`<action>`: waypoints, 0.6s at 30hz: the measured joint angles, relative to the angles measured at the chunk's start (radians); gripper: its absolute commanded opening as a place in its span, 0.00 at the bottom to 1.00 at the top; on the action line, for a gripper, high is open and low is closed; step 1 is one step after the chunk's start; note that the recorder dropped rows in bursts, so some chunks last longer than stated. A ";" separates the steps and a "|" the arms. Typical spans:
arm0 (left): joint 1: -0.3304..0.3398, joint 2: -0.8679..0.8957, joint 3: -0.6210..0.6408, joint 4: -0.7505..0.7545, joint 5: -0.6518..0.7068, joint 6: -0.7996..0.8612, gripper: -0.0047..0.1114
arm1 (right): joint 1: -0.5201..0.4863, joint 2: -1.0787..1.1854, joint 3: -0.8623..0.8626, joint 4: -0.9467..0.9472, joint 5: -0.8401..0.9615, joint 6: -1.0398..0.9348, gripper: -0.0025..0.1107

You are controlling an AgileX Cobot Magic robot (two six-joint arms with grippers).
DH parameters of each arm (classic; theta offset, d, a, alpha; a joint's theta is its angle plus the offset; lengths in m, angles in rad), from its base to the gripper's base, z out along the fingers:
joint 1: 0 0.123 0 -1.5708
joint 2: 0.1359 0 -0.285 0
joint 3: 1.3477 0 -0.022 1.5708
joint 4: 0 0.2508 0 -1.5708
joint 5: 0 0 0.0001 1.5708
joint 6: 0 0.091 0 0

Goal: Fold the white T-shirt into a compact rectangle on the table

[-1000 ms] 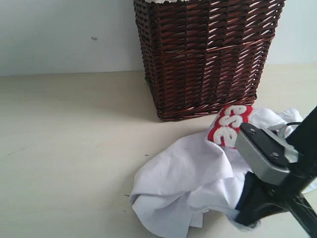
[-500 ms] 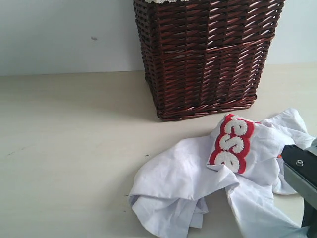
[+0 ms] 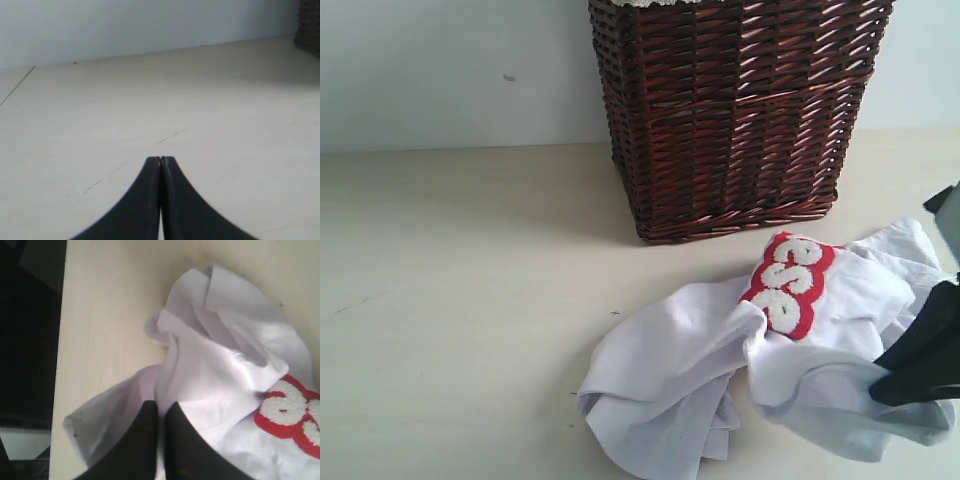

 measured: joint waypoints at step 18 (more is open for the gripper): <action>0.000 0.000 0.000 0.000 0.000 0.000 0.04 | 0.000 -0.455 0.000 0.248 0.007 0.558 0.06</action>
